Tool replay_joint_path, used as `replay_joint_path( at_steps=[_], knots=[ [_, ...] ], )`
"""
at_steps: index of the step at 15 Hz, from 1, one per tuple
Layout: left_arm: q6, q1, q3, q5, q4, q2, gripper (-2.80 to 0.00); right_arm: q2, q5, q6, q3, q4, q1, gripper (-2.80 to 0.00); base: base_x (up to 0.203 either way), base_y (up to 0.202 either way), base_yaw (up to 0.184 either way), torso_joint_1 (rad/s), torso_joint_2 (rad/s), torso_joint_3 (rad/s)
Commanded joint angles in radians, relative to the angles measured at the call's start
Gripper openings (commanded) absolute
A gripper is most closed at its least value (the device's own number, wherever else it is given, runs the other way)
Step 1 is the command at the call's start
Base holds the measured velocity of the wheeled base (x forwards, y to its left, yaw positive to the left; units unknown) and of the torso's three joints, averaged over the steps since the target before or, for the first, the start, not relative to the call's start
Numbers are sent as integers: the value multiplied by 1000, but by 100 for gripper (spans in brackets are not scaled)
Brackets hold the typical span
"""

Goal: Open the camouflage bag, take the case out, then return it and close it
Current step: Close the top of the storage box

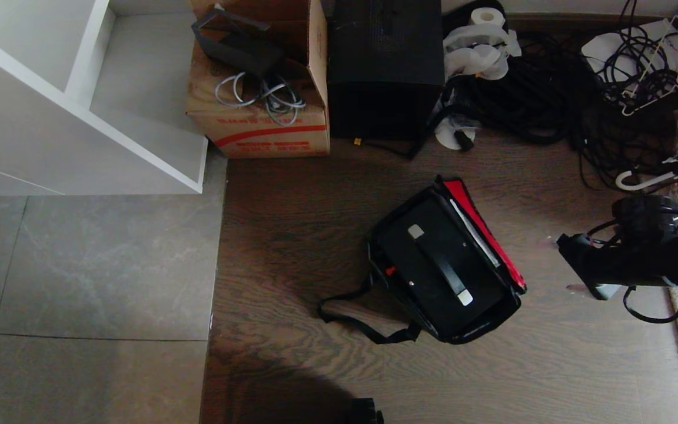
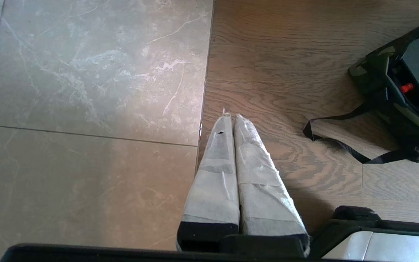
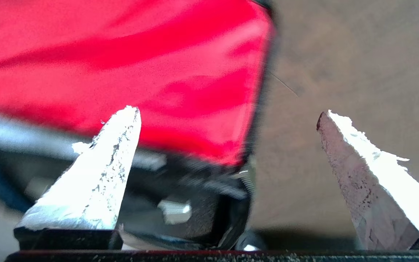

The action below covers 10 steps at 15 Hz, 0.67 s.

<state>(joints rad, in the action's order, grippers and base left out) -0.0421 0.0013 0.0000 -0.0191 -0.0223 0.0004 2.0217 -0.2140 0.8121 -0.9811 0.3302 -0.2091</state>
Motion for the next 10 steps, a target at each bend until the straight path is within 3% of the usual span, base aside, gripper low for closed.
replay_joint_path(
  at_steps=[1, 4, 6, 10],
  knots=[
    [-1, 0, 11, -1, -1, 0, -280, 86, -4, 32, -31, -34, -23, 0, 0, 0, 0, 0, 0, 0],
    [-1, 0, 11, -1, -1, 0, -280, 139, -7, 48, -30, -34, -33, 0, 0, 0, 0, 0, 0, 0],
    [-1, 0, 11, -1, -1, 0, -280, 172, -11, 119, -68, -29, -30, 0, 0, 0, 0, 0, 0, 0],
    [-1, 0, 11, -1, -1, 0, -280, 226, -94, 211, -121, -23, -32, 0, 0, 0, 0, 0, 0, 0]
  ],
)
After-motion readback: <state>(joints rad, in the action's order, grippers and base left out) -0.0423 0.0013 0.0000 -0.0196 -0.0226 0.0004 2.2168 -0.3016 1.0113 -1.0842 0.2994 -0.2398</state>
